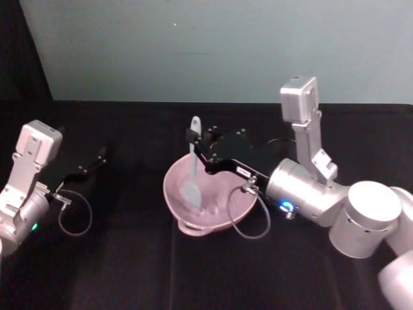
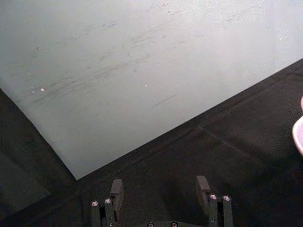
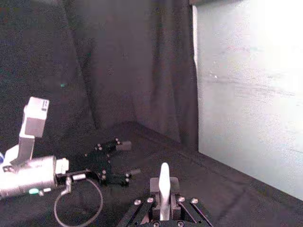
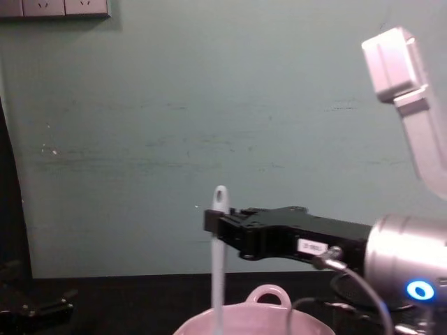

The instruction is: Use the one hand to pick up the spoon and stir the clear water in the bowl.

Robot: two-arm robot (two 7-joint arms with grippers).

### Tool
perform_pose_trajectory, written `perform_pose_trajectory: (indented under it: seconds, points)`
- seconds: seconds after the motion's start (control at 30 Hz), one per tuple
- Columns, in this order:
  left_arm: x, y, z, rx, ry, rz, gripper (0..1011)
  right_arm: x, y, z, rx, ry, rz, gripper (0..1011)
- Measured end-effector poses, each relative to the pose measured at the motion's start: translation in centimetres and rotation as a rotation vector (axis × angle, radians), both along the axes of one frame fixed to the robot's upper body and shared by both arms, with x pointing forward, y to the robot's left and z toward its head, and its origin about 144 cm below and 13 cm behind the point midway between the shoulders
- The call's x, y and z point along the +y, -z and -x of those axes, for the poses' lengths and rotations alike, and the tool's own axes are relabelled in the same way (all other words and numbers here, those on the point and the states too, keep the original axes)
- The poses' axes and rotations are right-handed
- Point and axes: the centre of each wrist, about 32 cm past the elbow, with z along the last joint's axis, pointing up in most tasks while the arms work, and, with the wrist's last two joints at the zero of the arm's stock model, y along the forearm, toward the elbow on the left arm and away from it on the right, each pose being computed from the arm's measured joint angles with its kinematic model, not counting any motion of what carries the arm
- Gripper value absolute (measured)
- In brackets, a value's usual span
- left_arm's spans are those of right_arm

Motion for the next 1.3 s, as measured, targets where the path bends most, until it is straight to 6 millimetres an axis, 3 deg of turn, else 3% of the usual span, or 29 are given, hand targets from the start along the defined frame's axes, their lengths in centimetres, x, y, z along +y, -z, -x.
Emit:
perform_pose_trajectory:
  seconds: [0.3,0.7,0.93,1.3]
  points:
    - [0.0,0.0,0.0,0.000,0.000,0.000,1011,1.6,1.0,-2.2,-0.039,0.043,-0.052,126]
    - [0.0,0.0,0.0,0.000,0.000,0.000,1011,0.2,0.9,-4.0,-0.106,0.187,-0.006,126]
    - [0.0,0.0,0.0,0.000,0.000,0.000,1011,-1.2,0.6,-3.7,-0.107,0.204,0.035,126]
    - [0.0,0.0,0.0,0.000,0.000,0.000,1011,-2.8,0.0,-0.8,-0.060,0.071,0.010,126]
